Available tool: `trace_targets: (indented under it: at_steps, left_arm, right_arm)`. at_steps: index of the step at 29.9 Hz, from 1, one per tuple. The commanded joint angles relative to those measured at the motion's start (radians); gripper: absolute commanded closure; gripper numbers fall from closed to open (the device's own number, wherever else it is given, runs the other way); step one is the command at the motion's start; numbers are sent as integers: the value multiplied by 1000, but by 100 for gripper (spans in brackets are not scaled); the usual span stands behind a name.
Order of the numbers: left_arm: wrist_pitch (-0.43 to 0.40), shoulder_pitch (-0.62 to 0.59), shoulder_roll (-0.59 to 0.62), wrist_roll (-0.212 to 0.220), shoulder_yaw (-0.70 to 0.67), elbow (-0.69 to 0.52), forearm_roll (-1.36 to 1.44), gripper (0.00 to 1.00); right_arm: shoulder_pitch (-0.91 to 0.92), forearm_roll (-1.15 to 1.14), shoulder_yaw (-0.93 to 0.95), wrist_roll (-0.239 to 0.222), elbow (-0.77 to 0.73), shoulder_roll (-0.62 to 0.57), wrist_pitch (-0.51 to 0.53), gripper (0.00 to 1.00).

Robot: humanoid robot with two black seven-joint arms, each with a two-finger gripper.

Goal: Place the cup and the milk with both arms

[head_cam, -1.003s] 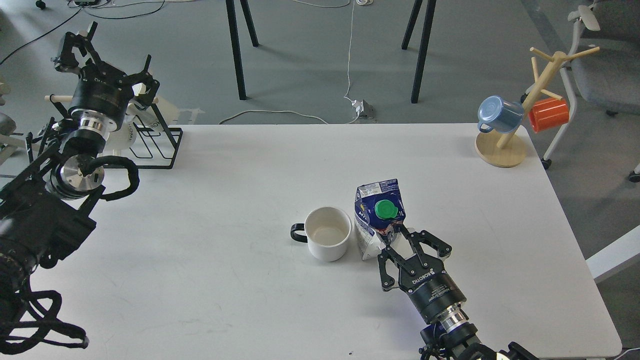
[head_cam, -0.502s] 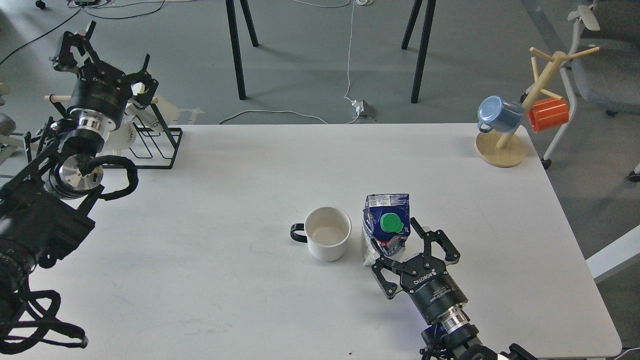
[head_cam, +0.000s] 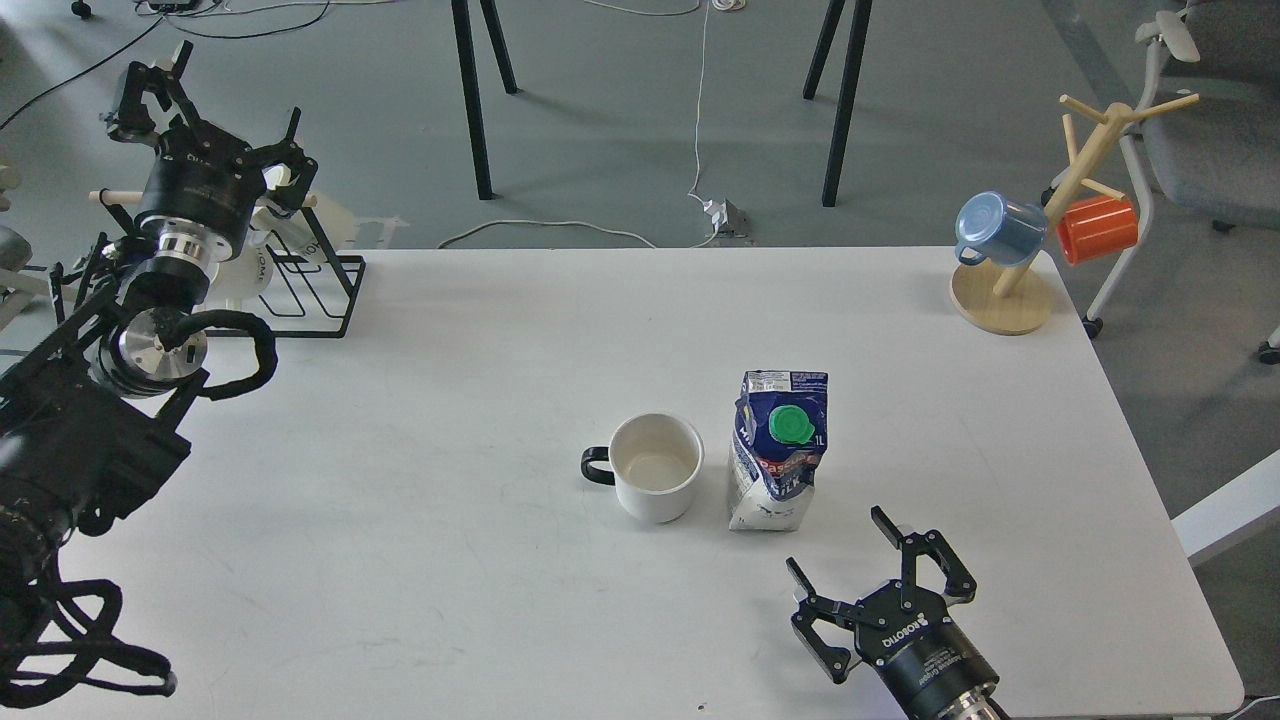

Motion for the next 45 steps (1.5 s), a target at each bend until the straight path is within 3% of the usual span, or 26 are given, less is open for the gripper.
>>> trace_targets:
  at_steps: [1,9,14,25,33,39,45]
  left_arm:
    - [-2,-1,0,0,0,0,0,0]
    - [2,2,-9,-2,-2,0,0,0]
    - [0,4,-14,-3,-2,0,-1,0]
    - [-2,4,-21,1,-3,0,-4,0]
    - [0,4,-21,15,-11,0,-8,0]
    - [28,-38,-37,37,-17,-2,-11,0]
    - [31,-39,-49,37,-18,-2,-11,0]
  right_arm:
    - [-59,-6,37,0,62,-88,0,2]
    - [-56,-3,324,1,111,-228,0,2]
    - [105,-3,401,1,75,-255,0,2]
    - [547,10,378,1,-206,-134,0,2]
    - [858,10,294,-12,-464,-111,0,2]
    - [999,11,272,-31,-662,-54,0,2]
    - [1030,10,269,-29,-690,-37,0,1]
